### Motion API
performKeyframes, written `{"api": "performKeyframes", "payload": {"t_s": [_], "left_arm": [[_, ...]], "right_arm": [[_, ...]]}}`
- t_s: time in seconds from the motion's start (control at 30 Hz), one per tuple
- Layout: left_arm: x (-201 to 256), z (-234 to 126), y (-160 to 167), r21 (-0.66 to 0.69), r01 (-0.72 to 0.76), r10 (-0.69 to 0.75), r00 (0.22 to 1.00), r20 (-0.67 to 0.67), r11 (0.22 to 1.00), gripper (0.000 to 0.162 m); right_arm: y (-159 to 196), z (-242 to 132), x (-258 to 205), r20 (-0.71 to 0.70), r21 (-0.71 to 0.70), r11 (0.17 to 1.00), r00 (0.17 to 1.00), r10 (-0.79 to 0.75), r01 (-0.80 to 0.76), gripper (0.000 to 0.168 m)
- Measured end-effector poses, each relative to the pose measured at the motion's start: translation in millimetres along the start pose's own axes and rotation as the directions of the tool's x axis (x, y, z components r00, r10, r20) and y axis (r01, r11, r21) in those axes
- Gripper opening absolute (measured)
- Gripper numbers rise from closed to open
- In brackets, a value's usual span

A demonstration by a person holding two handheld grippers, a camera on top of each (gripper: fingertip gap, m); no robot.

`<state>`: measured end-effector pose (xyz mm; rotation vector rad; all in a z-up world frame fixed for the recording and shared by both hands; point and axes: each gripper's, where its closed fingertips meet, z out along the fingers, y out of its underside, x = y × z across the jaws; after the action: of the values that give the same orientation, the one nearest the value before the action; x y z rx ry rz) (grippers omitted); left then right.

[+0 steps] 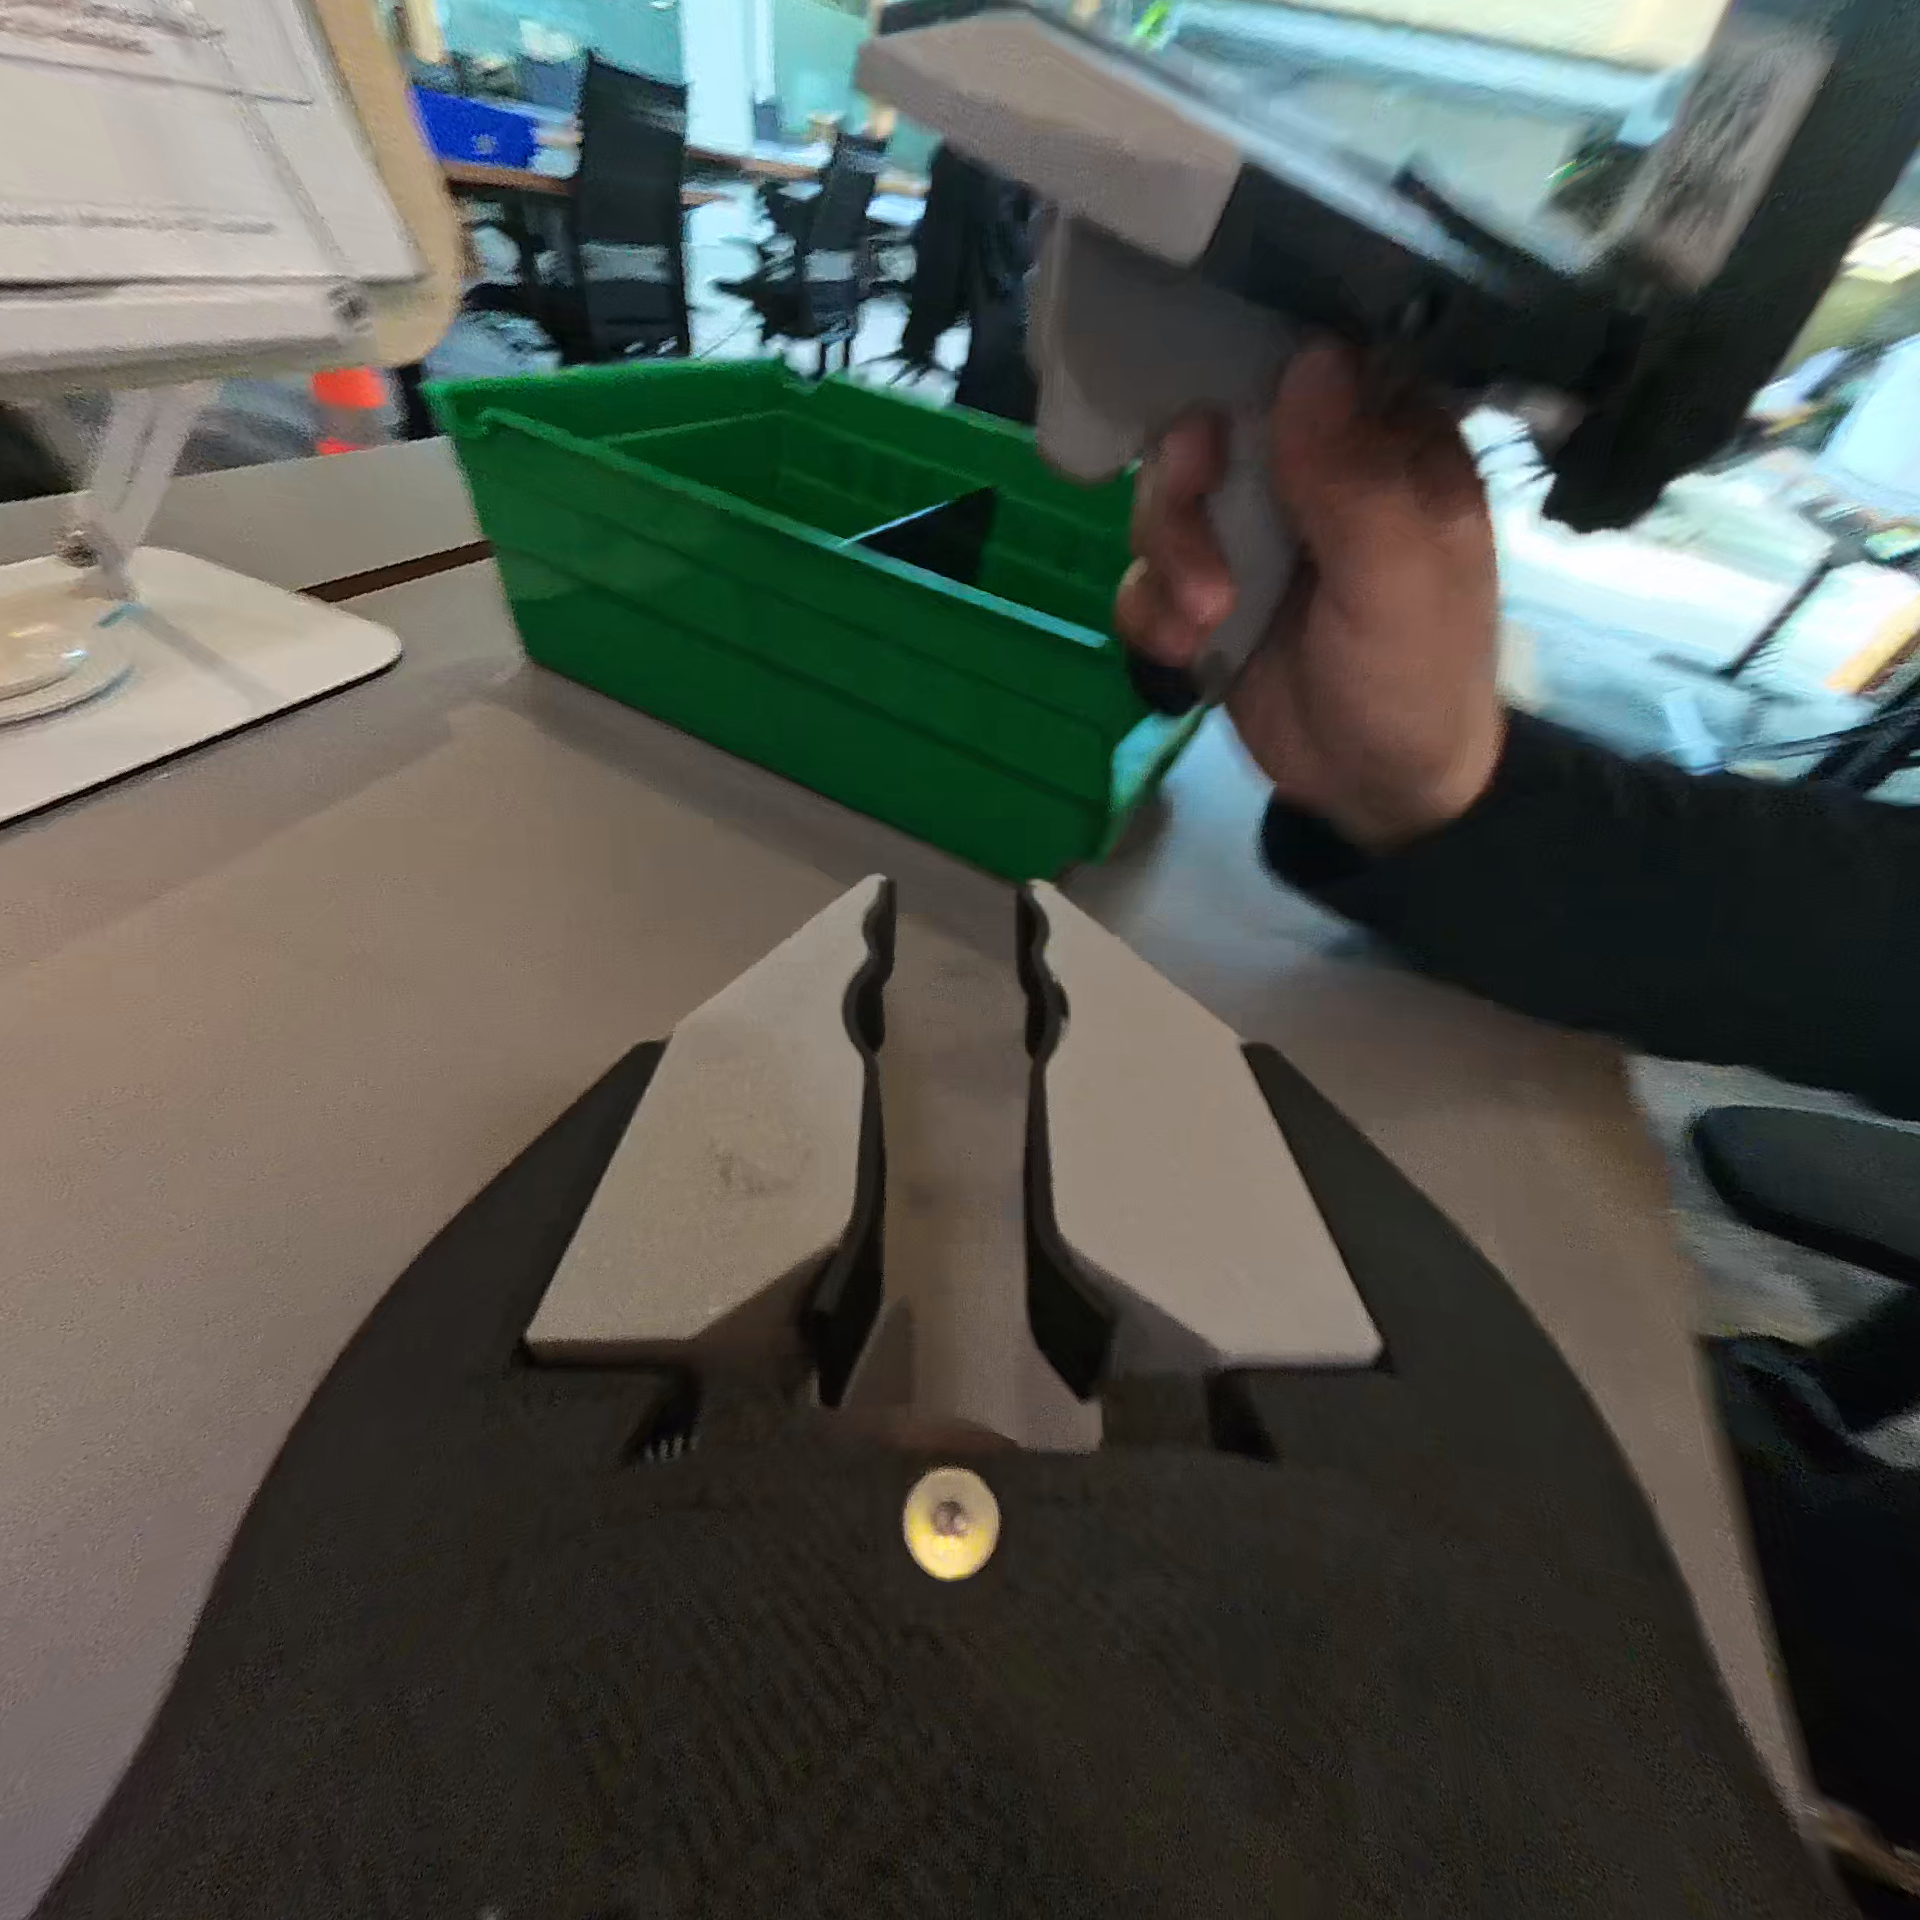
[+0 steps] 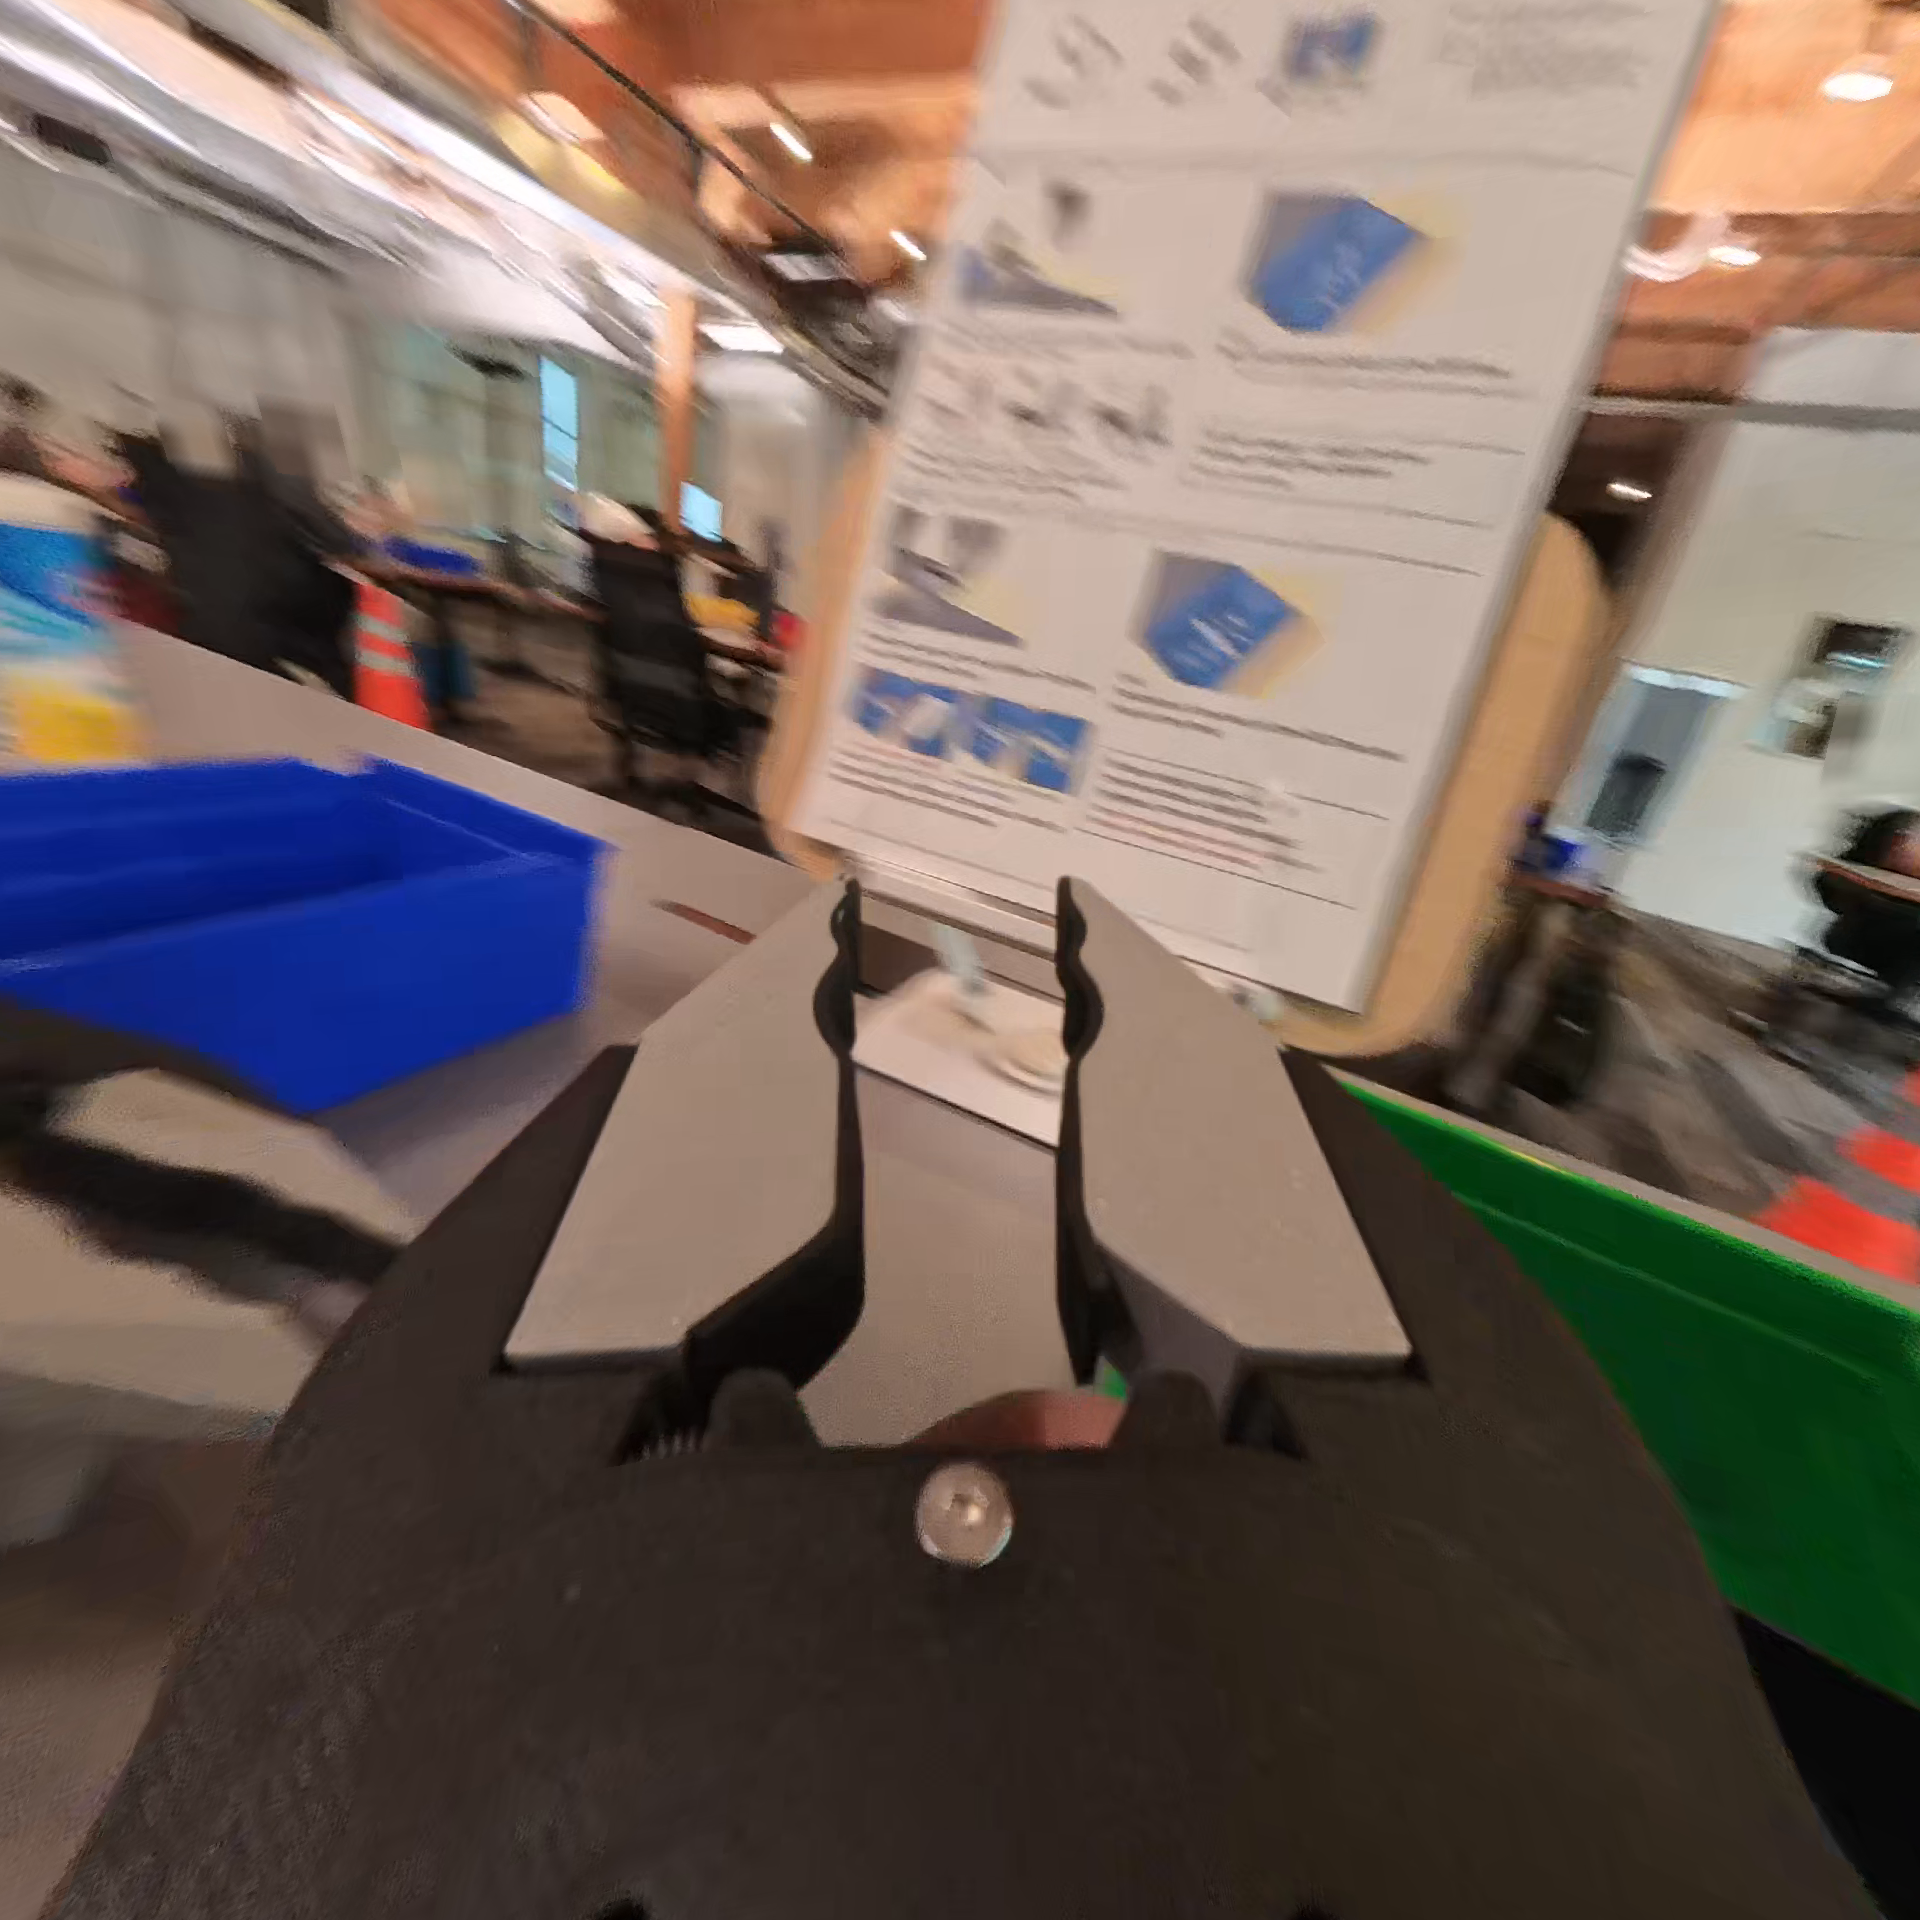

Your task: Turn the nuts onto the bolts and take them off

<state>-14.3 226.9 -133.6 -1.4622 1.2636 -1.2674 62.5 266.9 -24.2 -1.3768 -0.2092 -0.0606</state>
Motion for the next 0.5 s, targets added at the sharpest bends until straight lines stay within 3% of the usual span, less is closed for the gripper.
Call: {"api": "performKeyframes", "payload": {"t_s": [0.07,0.13,0.3,0.4,0.5], "left_arm": [[22,-12,-16,0.1,0.077,-0.069,0.994,-0.087,0.992,0.022],[41,-33,-26,0.147,0.099,-0.079,0.987,-0.139,0.984,0.022],[19,-112,-52,0.077,-0.11,0.105,0.992,0.069,0.991,0.021],[-32,-165,-54,-0.101,-0.146,0.165,0.962,0.219,0.984,0.016],[-91,-209,-20,-0.347,-0.065,0.186,0.926,0.329,0.936,0.017]], "right_arm": [[-4,-6,-50,0.141,0.025,1.0,0.99,-0.002,-0.002,0.023],[3,-8,-80,0.183,0.019,0.999,0.982,-0.044,0.042,0.018],[26,-8,-119,0.284,-0.04,0.995,0.956,-0.076,0.091,0.021],[31,-9,-126,0.356,-0.094,0.995,0.934,0.017,0.018,0.023],[33,-9,-127,0.39,-0.116,0.993,0.918,0.078,-0.035,0.024]]}}
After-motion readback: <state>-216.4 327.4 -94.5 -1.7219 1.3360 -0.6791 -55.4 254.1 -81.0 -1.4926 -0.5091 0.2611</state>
